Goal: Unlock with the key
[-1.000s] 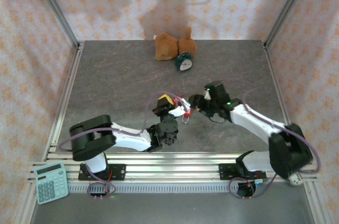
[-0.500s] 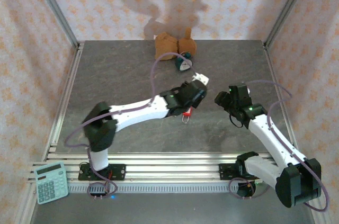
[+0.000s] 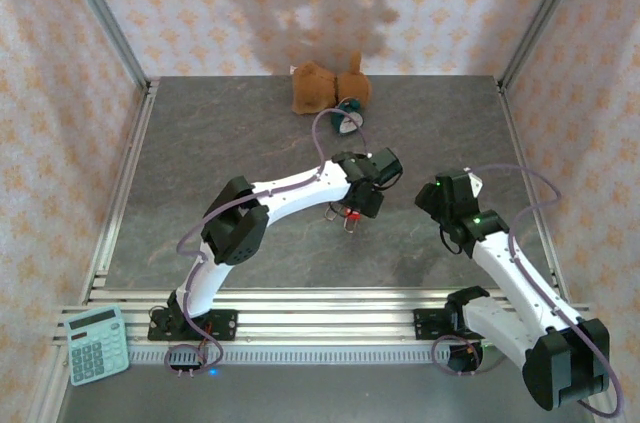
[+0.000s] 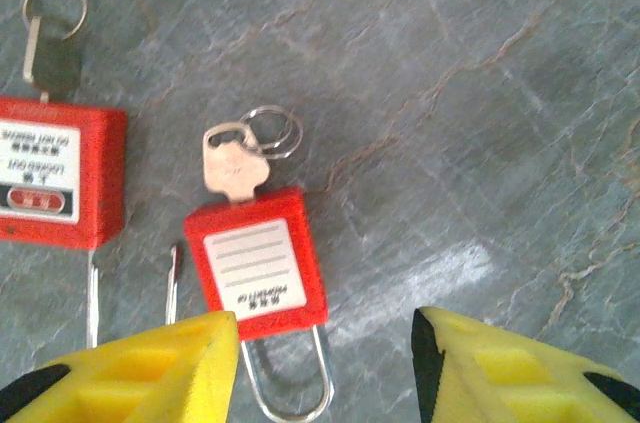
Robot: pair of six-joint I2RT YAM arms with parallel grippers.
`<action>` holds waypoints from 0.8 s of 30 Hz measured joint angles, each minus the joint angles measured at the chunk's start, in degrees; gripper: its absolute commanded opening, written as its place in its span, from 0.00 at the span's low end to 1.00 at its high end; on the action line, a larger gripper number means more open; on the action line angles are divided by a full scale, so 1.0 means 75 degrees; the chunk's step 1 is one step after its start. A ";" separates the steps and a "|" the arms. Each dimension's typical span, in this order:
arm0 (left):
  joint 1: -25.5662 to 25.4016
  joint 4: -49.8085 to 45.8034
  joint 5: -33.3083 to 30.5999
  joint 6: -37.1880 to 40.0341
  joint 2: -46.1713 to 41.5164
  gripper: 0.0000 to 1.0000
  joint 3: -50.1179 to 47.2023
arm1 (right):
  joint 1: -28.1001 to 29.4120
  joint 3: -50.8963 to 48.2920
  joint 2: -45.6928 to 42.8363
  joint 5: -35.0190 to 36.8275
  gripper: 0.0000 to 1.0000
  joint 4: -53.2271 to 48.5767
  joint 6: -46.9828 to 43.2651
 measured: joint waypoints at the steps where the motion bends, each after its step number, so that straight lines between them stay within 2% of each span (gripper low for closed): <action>1: -0.0003 -0.0125 0.0015 -0.0050 0.0003 0.51 0.0038 | -0.0003 -0.0026 0.0000 0.0000 0.74 0.0026 0.0000; 14: -0.0006 -0.1172 -0.0149 -0.0189 0.1023 0.51 0.0688 | -0.0017 -0.0198 -0.0204 -0.0143 0.76 0.0227 -0.0090; 24: 0.0000 -0.1276 -0.0478 -0.0181 0.1035 0.51 0.0726 | -0.0017 -0.0370 -0.0493 -0.0239 0.77 0.0230 -0.0111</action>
